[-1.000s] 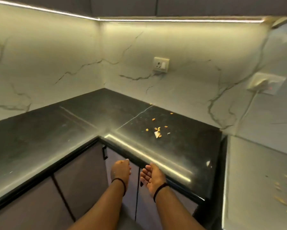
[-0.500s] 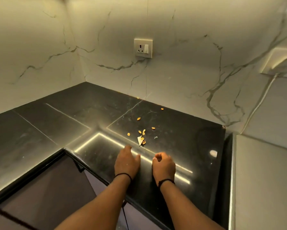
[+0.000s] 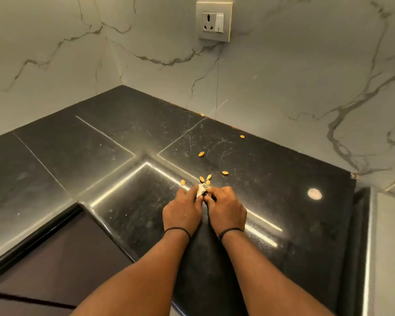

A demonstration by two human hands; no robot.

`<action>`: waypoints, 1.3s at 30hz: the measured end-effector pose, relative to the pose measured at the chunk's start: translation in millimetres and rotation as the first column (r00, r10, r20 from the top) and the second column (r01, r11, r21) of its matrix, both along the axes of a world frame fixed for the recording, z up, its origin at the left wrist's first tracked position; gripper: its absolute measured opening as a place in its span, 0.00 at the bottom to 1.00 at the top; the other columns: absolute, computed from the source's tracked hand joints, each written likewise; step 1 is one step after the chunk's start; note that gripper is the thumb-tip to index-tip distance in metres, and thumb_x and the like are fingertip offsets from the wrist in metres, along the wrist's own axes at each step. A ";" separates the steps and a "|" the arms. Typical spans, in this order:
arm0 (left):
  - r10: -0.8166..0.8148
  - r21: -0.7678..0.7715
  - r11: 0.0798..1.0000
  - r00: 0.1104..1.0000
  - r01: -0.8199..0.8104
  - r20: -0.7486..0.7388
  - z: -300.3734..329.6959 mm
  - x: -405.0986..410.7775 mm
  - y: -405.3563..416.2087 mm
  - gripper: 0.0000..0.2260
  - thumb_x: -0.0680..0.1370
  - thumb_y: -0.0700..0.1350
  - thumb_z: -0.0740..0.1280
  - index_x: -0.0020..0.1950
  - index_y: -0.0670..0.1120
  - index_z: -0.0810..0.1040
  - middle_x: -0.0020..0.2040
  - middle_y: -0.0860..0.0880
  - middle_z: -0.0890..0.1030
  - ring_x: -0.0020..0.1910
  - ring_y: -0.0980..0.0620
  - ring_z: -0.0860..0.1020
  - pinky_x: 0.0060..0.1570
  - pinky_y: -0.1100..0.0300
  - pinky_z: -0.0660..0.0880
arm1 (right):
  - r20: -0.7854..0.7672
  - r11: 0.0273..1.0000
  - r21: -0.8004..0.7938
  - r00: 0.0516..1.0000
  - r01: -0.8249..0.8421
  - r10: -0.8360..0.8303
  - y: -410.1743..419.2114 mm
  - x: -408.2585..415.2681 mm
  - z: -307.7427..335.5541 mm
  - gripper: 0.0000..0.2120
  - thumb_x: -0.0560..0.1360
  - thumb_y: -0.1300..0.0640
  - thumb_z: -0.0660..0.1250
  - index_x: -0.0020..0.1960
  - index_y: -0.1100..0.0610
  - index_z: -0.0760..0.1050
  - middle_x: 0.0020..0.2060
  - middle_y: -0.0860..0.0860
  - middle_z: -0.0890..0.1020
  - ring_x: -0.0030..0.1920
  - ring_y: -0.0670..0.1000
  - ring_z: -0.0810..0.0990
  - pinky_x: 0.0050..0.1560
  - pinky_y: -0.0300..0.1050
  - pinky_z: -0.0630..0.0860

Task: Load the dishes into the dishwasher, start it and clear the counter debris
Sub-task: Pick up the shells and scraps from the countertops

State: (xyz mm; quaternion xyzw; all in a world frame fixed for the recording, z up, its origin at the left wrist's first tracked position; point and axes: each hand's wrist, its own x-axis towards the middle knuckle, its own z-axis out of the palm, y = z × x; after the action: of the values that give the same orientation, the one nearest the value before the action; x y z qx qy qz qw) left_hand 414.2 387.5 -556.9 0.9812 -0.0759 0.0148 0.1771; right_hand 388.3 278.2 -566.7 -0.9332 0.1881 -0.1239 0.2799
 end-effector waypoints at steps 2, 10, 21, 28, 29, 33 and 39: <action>0.021 0.000 1.000 1.000 -0.021 0.011 4.5 0.7 -0.5 0.13 0.82 0.55 0.55 0.64 0.58 0.72 0.56 0.49 0.75 0.45 0.44 0.80 0.37 0.57 0.69 | 0.030 0.999 0.029 0.999 0.031 -0.032 -0.9 3.5 0.5 0.08 0.77 0.46 0.63 0.52 0.47 0.78 0.48 0.46 0.76 0.48 0.50 0.78 0.42 0.44 0.71; 0.099 -0.132 0.987 0.994 -0.092 0.044 7.0 2.3 1.3 0.12 0.82 0.49 0.54 0.58 0.45 0.72 0.55 0.46 0.73 0.44 0.44 0.78 0.37 0.55 0.68 | 0.208 0.980 0.130 0.962 0.153 -0.177 5.2 2.9 4.5 0.02 0.78 0.60 0.56 0.49 0.55 0.66 0.39 0.51 0.74 0.37 0.54 0.72 0.33 0.47 0.67; 0.157 -0.028 0.987 0.988 -0.157 0.014 11.2 38.0 62.2 0.15 0.81 0.52 0.53 0.50 0.44 0.75 0.52 0.42 0.77 0.48 0.39 0.78 0.44 0.52 0.70 | 0.041 0.990 -0.133 0.999 0.037 -0.032 5.8 11.0 12.9 0.07 0.80 0.49 0.54 0.51 0.52 0.65 0.41 0.49 0.76 0.40 0.54 0.76 0.35 0.46 0.67; 0.018 0.011 1.000 0.999 -0.018 0.034 3.4 49.2 60.5 0.16 0.80 0.56 0.57 0.50 0.46 0.77 0.52 0.46 0.77 0.46 0.43 0.78 0.40 0.57 0.65 | -0.067 0.980 -0.197 0.996 0.037 -0.052 4.7 26.6 6.2 0.11 0.79 0.42 0.58 0.54 0.47 0.70 0.47 0.46 0.80 0.47 0.52 0.79 0.39 0.45 0.70; -0.008 -0.011 1.000 0.999 0.008 0.044 0.6 50.7 62.7 0.14 0.79 0.54 0.59 0.49 0.46 0.76 0.51 0.46 0.77 0.46 0.43 0.78 0.40 0.57 0.66 | -0.054 0.981 -0.189 0.997 0.045 -0.056 6.3 25.8 5.8 0.10 0.79 0.43 0.58 0.52 0.48 0.70 0.46 0.46 0.79 0.46 0.52 0.79 0.39 0.45 0.69; -0.048 -0.173 0.983 0.996 0.059 0.071 5.7 59.3 58.2 0.05 0.78 0.45 0.60 0.51 0.45 0.67 0.46 0.44 0.78 0.42 0.40 0.77 0.37 0.54 0.68 | 0.085 0.992 -0.090 0.993 0.086 -0.078 11.7 25.7 10.9 0.08 0.80 0.47 0.57 0.49 0.51 0.65 0.40 0.47 0.76 0.39 0.52 0.75 0.35 0.46 0.65; -0.122 -0.129 0.982 0.986 0.136 0.114 2.9 74.0 48.2 0.15 0.82 0.54 0.56 0.65 0.48 0.63 0.50 0.46 0.79 0.42 0.42 0.79 0.36 0.54 0.71 | 0.122 0.981 -0.165 0.989 0.099 -0.079 13.8 31.2 8.0 0.11 0.79 0.59 0.51 0.59 0.55 0.66 0.47 0.53 0.78 0.44 0.57 0.77 0.37 0.47 0.67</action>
State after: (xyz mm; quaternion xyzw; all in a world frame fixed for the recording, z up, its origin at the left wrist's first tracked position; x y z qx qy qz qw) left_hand 488.2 435.6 -554.0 0.9576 -0.1475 0.0601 0.2401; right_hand 419.6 292.0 -558.7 -0.9357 0.2020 -0.2055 0.2037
